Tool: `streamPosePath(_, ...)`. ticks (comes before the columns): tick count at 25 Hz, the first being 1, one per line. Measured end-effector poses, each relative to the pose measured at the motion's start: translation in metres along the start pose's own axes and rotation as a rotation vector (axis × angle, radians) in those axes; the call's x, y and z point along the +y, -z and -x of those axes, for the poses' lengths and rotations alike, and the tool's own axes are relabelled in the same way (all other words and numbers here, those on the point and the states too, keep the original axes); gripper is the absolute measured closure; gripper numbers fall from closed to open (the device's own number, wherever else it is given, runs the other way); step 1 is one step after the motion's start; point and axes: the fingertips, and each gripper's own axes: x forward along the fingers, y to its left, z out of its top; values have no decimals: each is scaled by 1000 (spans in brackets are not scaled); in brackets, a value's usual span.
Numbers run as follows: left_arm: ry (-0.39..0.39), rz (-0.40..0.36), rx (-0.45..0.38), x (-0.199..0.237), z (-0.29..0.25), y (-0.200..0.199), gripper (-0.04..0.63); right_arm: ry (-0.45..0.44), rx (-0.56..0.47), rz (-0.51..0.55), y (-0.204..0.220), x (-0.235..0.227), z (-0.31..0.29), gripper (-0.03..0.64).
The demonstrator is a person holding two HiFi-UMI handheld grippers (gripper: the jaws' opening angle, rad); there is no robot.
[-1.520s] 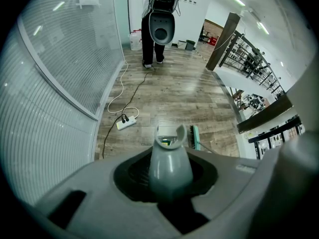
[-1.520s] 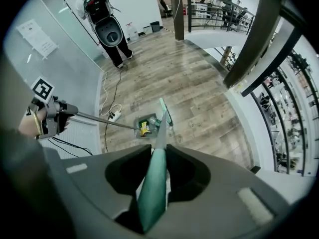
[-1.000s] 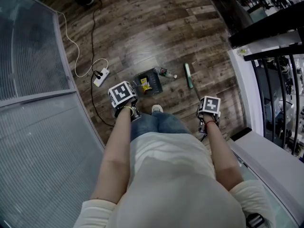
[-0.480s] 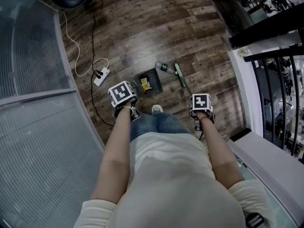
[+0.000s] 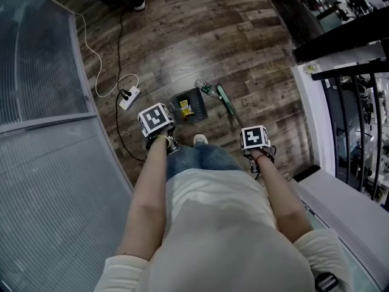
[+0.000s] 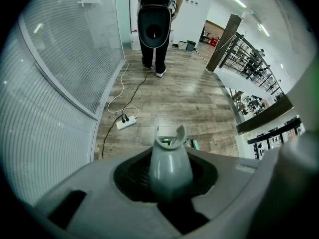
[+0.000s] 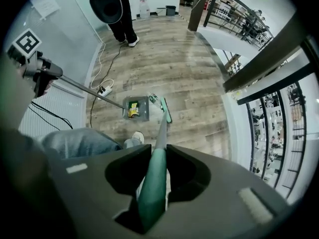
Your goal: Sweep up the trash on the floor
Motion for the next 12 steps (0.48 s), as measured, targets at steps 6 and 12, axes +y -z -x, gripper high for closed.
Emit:
streamPosePath(6, -3, -3, -5, 4, 0, -2, 505, -36, 17, 83, 12, 18, 4, 515)
streamPosePath(12, -9, -8, -4, 5, 0, -1, 505, -59, 30, 160, 19, 32, 7, 515)
